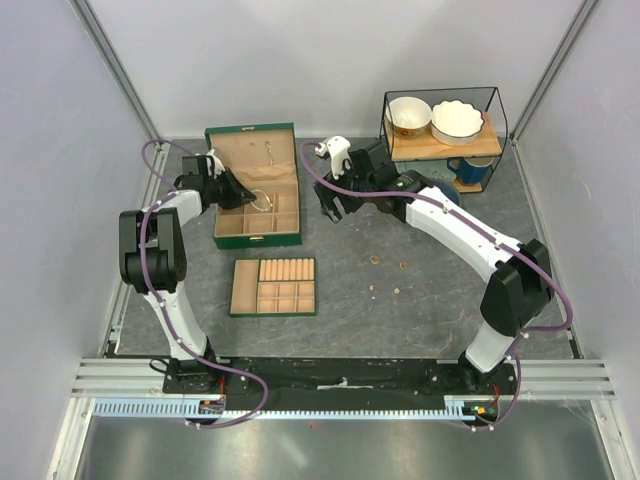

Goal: Organize the mixed jewelry

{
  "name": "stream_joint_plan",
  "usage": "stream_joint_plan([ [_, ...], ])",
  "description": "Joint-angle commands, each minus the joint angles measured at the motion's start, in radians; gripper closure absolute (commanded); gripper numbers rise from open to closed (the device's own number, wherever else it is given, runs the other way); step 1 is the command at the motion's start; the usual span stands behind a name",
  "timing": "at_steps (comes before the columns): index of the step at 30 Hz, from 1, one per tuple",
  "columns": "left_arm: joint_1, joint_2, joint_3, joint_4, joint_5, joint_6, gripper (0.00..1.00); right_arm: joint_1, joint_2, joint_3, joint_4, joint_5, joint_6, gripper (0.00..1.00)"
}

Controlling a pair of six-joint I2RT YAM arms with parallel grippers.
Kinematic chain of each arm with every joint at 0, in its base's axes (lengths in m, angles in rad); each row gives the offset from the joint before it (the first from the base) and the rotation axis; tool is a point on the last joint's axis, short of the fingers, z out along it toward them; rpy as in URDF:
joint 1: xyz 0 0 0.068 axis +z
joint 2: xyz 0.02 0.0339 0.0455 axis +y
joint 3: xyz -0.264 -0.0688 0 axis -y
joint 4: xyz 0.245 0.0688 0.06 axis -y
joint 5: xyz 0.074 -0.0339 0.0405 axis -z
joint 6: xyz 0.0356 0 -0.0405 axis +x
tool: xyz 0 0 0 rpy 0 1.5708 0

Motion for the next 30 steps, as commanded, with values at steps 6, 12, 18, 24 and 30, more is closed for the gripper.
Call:
stream_joint_plan([
  [6, -0.005, -0.002, 0.042, -0.071, -0.04, 0.032, 0.64, -0.002, -0.005, -0.01, 0.029, -0.019, -0.01, 0.13],
  [12, -0.005, -0.016, 0.042, -0.091, -0.047, 0.049, 0.56, -0.002, -0.002, -0.013, 0.029, -0.028, -0.01, 0.13],
  [18, -0.003, -0.05, 0.053, -0.134, -0.09, 0.097, 0.55, -0.002, -0.007, -0.016, 0.029, -0.036, -0.01, 0.13],
  [24, -0.003, -0.082, 0.074, -0.178, -0.138, 0.128, 0.53, -0.002, -0.001, -0.012, 0.029, -0.055, -0.004, 0.13],
  [30, -0.006, -0.109, 0.088, -0.217, -0.175, 0.163, 0.48, -0.002, -0.005, -0.016, 0.028, -0.058, -0.006, 0.13],
])
